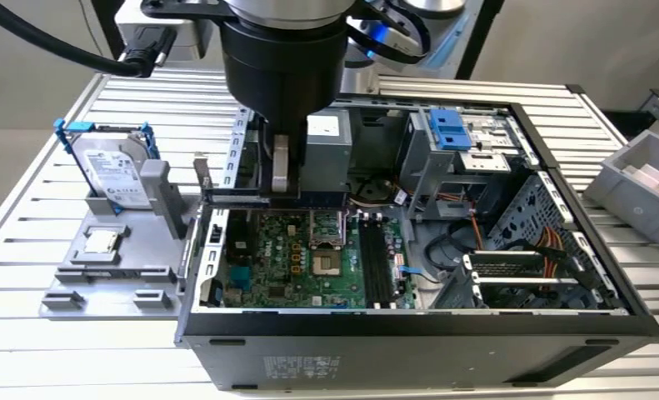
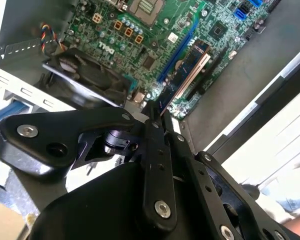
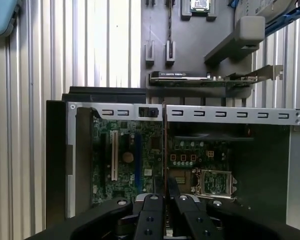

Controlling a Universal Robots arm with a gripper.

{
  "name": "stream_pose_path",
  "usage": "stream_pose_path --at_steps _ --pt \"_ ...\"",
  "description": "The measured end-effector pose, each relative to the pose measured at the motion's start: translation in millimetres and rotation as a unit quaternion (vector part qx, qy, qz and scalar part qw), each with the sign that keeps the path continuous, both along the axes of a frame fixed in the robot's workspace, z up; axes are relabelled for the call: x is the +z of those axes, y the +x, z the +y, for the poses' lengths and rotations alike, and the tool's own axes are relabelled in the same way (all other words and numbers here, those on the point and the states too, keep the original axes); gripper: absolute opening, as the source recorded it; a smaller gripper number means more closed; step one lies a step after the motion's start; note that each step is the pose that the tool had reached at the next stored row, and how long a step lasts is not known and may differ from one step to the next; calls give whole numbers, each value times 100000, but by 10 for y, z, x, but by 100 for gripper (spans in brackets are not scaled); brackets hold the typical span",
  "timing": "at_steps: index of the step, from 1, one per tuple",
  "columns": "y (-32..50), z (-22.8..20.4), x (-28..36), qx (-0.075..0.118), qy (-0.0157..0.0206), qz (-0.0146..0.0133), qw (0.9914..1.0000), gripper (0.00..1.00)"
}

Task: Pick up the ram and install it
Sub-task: 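Pick up the ram and move it above insertion slot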

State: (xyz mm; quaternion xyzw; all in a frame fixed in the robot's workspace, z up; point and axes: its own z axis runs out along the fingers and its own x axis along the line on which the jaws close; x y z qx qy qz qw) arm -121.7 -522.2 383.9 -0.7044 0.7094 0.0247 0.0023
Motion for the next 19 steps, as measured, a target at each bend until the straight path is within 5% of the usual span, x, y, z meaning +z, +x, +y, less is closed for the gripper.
stream_pose_path --at_steps 19 --pt "267 34 0 3 1 -2 100000 0"
